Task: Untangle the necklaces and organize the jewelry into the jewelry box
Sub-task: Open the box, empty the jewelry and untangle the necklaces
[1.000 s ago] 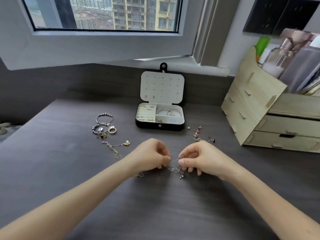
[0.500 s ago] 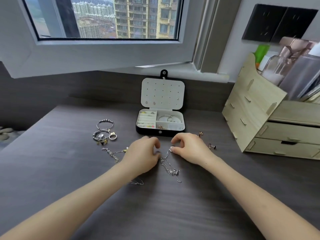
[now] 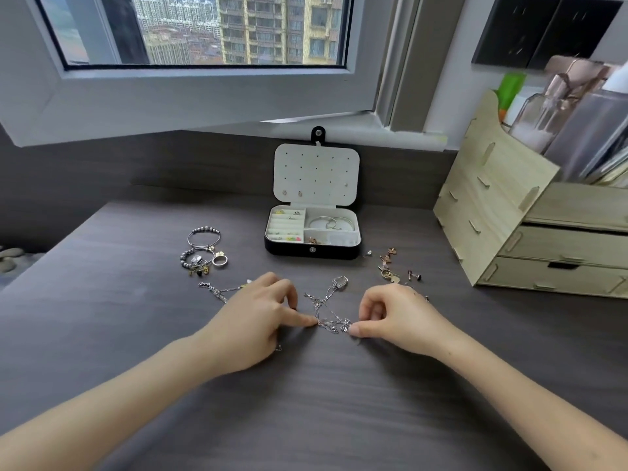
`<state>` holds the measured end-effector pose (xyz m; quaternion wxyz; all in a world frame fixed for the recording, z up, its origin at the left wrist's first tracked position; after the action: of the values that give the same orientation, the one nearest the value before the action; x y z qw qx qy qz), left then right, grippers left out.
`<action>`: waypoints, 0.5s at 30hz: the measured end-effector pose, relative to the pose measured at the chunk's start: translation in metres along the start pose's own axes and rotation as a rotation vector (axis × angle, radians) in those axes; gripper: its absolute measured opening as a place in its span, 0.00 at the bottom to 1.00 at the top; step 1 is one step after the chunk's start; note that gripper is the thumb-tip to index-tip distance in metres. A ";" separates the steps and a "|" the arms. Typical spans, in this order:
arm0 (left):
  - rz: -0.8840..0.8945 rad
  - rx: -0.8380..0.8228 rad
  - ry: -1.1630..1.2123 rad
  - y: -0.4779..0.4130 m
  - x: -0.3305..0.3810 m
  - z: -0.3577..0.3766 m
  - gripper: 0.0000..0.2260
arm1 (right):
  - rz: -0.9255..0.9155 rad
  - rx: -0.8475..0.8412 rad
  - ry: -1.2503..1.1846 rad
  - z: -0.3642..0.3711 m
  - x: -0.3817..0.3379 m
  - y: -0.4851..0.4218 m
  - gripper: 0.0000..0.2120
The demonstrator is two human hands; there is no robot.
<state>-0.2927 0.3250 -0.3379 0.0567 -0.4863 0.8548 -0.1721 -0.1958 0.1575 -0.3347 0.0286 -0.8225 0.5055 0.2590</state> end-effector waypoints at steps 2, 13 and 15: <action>0.008 -0.026 -0.018 0.003 -0.003 -0.004 0.28 | 0.004 -0.032 -0.016 -0.003 0.004 -0.003 0.12; 0.015 -0.080 -0.041 0.010 -0.018 -0.016 0.28 | 0.054 -0.067 0.052 -0.017 0.017 -0.012 0.08; 0.011 -0.068 -0.045 0.009 -0.021 -0.017 0.27 | 0.064 -0.078 0.079 -0.019 0.018 -0.013 0.08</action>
<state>-0.2936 0.3515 -0.3272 0.0602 -0.4871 0.8612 -0.1319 -0.1711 0.1430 -0.3292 -0.0317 -0.8161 0.5216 0.2469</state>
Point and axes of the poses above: each hand's wrist, its own y-axis away from the middle knuckle, its own z-axis out of the palm, x = y × z, the point moved 5 cm from there along -y, towards the middle knuckle, and after that the axes turned 12 degrees about z, right-handed, at the moved point
